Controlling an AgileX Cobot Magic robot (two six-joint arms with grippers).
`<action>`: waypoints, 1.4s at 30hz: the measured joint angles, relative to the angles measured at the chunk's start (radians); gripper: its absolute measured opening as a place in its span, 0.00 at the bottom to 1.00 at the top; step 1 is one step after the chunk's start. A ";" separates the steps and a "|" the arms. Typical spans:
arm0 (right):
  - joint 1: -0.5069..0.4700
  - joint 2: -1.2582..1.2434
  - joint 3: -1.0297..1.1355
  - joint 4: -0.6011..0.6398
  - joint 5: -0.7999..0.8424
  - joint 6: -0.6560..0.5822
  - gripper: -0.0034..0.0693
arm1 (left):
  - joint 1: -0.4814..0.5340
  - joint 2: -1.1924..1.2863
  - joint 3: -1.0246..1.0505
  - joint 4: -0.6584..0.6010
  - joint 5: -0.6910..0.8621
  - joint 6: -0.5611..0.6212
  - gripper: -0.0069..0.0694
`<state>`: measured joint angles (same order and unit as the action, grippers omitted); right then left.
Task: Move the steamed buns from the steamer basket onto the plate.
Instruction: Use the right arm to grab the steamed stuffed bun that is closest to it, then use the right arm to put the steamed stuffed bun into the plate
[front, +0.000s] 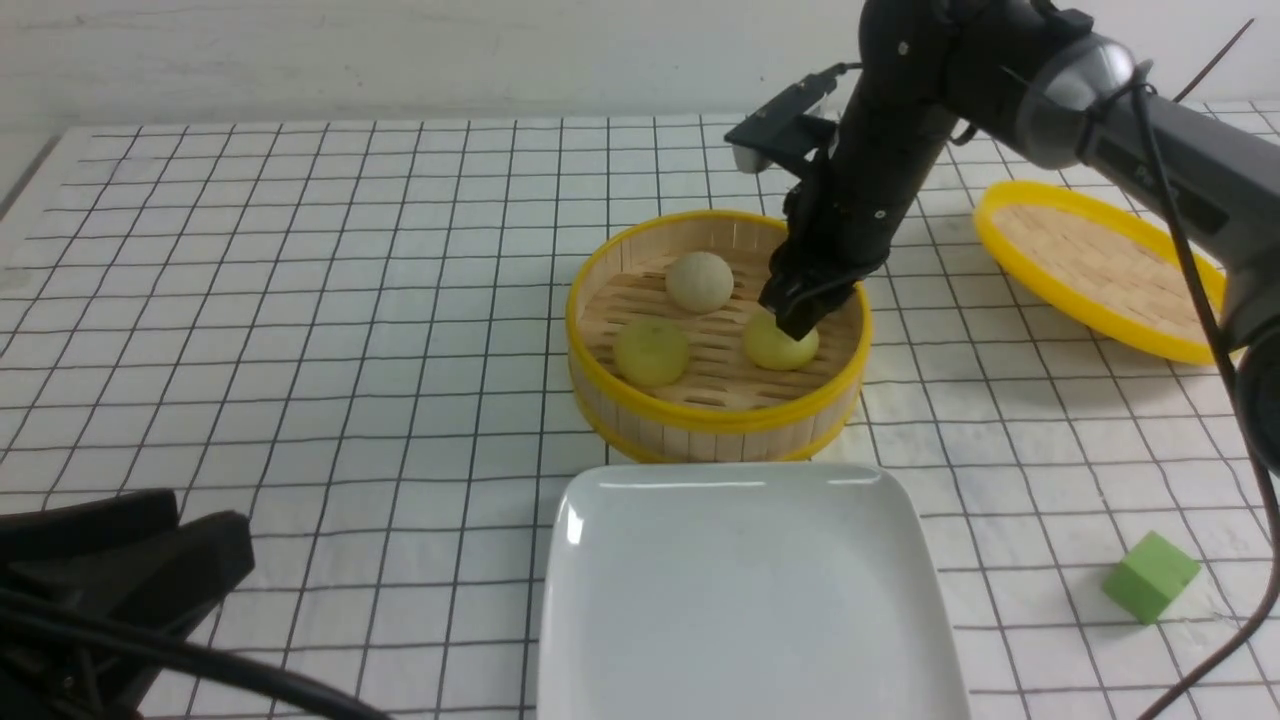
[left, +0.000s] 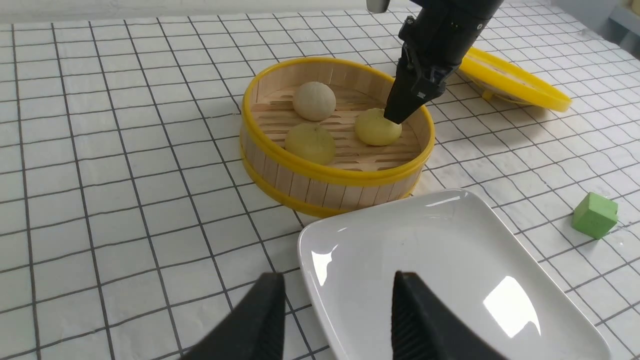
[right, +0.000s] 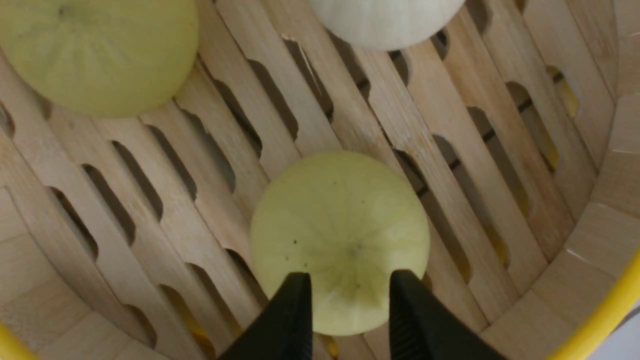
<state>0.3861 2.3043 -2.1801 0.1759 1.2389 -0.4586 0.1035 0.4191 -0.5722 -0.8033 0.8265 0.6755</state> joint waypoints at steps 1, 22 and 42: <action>0.000 0.000 0.000 0.000 0.000 0.000 0.38 | 0.000 0.000 0.000 0.000 0.000 0.000 0.51; 0.000 0.009 0.000 0.027 0.000 -0.037 0.56 | 0.000 0.000 0.000 0.003 0.000 0.000 0.51; 0.000 -0.120 -0.113 0.013 0.004 0.025 0.06 | 0.000 0.000 0.000 0.007 -0.028 0.000 0.51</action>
<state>0.3864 2.1845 -2.2932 0.1890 1.2427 -0.4334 0.1035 0.4191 -0.5722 -0.7967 0.7984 0.6755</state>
